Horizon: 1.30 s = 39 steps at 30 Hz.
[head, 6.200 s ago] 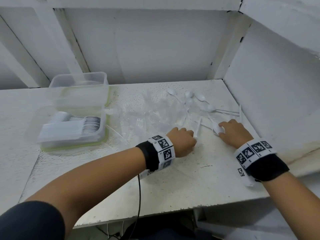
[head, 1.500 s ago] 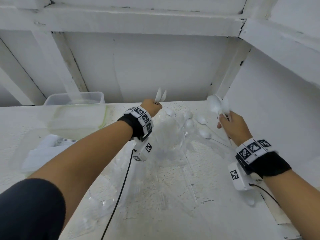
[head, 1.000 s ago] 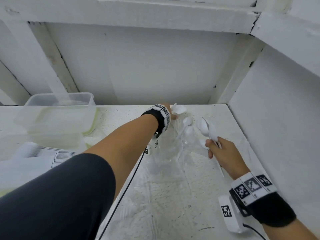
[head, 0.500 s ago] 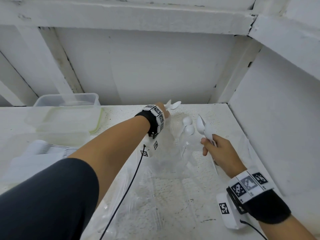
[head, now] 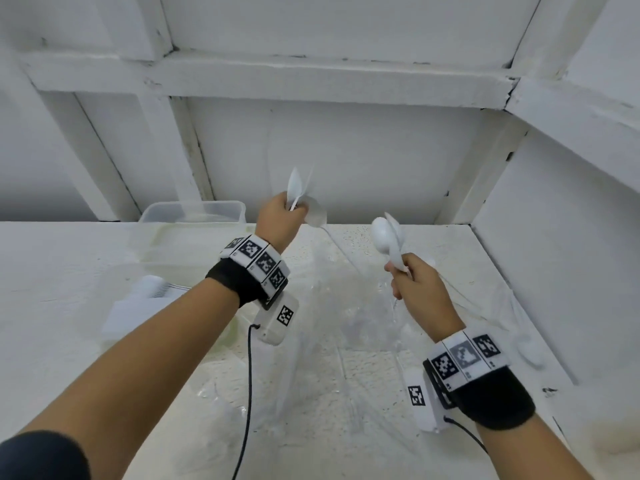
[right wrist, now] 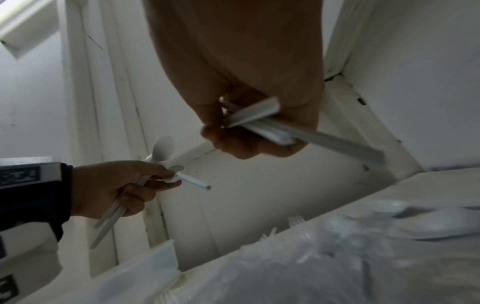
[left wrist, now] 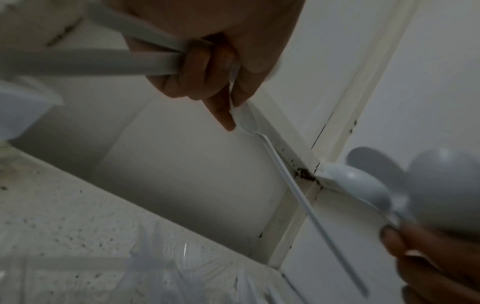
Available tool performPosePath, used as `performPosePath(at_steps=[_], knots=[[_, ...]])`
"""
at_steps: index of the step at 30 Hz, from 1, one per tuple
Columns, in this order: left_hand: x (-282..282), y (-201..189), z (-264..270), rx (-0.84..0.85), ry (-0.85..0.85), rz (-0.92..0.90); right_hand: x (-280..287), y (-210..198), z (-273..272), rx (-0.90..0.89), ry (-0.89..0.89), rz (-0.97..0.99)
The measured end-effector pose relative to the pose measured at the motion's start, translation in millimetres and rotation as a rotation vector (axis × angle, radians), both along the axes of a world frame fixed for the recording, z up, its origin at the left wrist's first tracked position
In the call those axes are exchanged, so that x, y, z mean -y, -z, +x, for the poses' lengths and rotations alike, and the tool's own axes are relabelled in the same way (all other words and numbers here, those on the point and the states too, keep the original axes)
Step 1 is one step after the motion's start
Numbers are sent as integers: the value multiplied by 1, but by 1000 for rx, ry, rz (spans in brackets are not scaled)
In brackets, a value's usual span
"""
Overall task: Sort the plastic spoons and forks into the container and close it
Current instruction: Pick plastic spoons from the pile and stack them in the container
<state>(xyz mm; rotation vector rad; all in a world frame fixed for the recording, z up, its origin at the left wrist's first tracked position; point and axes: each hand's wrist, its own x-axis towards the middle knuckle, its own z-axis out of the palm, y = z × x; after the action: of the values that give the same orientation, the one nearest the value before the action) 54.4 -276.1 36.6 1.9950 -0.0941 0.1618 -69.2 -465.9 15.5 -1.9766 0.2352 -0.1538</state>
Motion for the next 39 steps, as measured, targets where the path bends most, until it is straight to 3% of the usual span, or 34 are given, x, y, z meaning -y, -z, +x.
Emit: performPosePath(at_steps=[8,13,18,30,39], knots=[[-39,-11,-75,-93,48,-123,-74,-12,-2,122,-82,-70],[-49,2,-107,-157,99,-190,-104,-4,-9,56,-136,2],[-58,9,-127,-154,132,-182,-119,9,-18,56,-44,62],[-55,24,-147,-305,-7,-210,-138,12,-22,168,199,170],[-58,49,-138,-182,23,-89,-151,7,-27,125,100,201]])
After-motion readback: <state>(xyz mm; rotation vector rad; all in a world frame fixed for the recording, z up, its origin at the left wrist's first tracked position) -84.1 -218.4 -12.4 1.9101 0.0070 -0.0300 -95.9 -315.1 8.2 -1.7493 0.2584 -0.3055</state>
